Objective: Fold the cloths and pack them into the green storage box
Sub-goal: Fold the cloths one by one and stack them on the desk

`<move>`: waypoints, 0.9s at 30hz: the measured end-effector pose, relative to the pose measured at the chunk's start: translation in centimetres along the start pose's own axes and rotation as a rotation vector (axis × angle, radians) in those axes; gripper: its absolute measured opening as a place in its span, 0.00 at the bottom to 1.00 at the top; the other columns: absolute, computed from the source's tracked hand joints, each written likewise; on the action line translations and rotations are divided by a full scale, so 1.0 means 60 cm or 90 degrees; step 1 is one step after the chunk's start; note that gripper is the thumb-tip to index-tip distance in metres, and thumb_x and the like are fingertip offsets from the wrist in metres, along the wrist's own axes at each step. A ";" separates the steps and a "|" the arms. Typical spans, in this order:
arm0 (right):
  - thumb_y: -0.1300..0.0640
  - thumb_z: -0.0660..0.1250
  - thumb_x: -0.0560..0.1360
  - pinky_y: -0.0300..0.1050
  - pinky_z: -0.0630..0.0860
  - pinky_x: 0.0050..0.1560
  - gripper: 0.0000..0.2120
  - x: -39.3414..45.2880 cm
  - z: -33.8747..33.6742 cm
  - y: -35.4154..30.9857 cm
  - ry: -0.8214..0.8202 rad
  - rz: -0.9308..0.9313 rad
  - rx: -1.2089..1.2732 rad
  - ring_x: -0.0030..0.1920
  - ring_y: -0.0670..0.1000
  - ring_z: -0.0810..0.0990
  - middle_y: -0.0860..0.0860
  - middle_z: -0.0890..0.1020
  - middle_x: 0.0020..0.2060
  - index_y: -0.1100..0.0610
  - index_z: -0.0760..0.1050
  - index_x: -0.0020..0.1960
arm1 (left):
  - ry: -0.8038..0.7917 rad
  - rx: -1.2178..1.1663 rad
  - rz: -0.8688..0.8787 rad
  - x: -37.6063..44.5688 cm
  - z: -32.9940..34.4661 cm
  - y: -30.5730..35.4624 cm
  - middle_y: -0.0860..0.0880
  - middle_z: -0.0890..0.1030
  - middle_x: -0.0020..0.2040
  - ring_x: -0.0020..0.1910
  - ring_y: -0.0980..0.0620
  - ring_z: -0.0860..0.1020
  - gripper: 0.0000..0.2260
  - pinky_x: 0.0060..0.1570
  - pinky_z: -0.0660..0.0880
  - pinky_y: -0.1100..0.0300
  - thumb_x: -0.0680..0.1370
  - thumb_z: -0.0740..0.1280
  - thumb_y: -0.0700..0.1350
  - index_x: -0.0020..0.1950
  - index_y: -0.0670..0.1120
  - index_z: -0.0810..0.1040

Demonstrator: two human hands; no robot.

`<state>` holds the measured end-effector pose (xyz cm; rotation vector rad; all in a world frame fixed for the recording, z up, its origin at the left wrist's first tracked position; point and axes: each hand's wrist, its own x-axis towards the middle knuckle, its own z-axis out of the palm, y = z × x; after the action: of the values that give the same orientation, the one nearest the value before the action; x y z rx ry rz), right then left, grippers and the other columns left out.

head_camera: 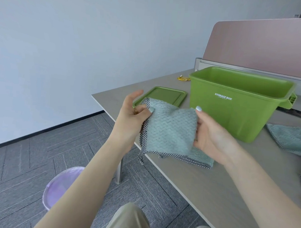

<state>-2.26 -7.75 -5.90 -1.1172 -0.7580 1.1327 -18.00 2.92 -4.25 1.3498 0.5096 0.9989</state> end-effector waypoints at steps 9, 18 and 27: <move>0.52 0.67 0.70 0.44 0.78 0.47 0.12 -0.006 0.000 -0.006 0.084 -0.163 -0.090 0.48 0.47 0.83 0.50 0.85 0.47 0.56 0.79 0.51 | -0.100 0.066 0.010 -0.007 -0.010 -0.001 0.53 0.79 0.34 0.39 0.55 0.76 0.11 0.50 0.72 0.58 0.76 0.64 0.35 0.54 0.49 0.77; 0.53 0.68 0.74 0.50 0.73 0.53 0.06 0.000 -0.007 0.000 0.221 -0.097 -0.125 0.43 0.50 0.81 0.49 0.84 0.40 0.54 0.81 0.41 | -0.122 0.201 0.076 -0.005 -0.006 -0.003 0.54 0.80 0.29 0.36 0.50 0.73 0.14 0.37 0.69 0.66 0.76 0.64 0.32 0.52 0.51 0.77; 0.58 0.69 0.73 0.31 0.70 0.44 0.06 -0.004 0.000 -0.005 0.278 -0.348 -0.278 0.37 0.37 0.74 0.45 0.77 0.39 0.50 0.78 0.38 | -0.039 0.300 0.053 0.007 -0.012 -0.006 0.57 0.79 0.30 0.31 0.60 0.73 0.08 0.32 0.66 0.71 0.75 0.67 0.37 0.45 0.51 0.78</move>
<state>-2.24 -8.01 -5.62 -1.3473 -0.9065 0.2491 -18.26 3.69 -4.63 1.8267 0.6736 0.9351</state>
